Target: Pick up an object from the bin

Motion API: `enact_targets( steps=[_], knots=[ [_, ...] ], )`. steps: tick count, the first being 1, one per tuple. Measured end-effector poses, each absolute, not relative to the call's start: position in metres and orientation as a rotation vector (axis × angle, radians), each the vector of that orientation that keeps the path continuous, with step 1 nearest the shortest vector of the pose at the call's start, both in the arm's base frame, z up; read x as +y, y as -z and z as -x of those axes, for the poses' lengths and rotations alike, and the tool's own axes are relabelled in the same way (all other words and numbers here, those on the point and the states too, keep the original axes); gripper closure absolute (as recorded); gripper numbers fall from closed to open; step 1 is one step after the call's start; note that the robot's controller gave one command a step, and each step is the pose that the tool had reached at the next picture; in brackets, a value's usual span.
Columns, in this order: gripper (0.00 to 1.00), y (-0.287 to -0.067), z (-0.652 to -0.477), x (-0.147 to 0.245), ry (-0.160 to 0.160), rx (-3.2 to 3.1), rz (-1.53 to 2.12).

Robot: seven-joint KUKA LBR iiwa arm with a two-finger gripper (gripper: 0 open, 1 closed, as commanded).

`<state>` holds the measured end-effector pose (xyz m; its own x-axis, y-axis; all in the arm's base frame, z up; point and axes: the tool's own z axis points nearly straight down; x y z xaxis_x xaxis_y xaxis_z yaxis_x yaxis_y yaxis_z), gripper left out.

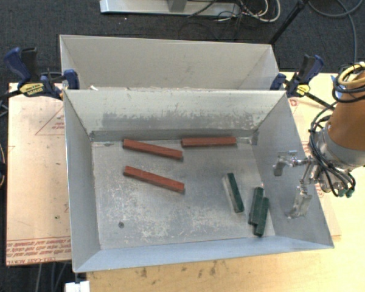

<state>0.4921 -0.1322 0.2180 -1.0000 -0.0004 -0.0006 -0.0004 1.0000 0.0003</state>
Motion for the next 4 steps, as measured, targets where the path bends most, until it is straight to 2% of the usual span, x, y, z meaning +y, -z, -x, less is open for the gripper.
enact_targets(
  steps=[1,2,3,4],
  knots=[
    [0.0,-0.175,-0.499,-0.129,0.0,3.129,0.233],
    [0.0,-0.149,-0.513,-0.119,-0.001,3.021,0.855],
    [0.0,-0.127,-0.513,-0.118,-0.002,3.032,0.817],
    [0.0,-0.093,-0.514,-0.117,-0.002,2.841,1.338]
  ],
)
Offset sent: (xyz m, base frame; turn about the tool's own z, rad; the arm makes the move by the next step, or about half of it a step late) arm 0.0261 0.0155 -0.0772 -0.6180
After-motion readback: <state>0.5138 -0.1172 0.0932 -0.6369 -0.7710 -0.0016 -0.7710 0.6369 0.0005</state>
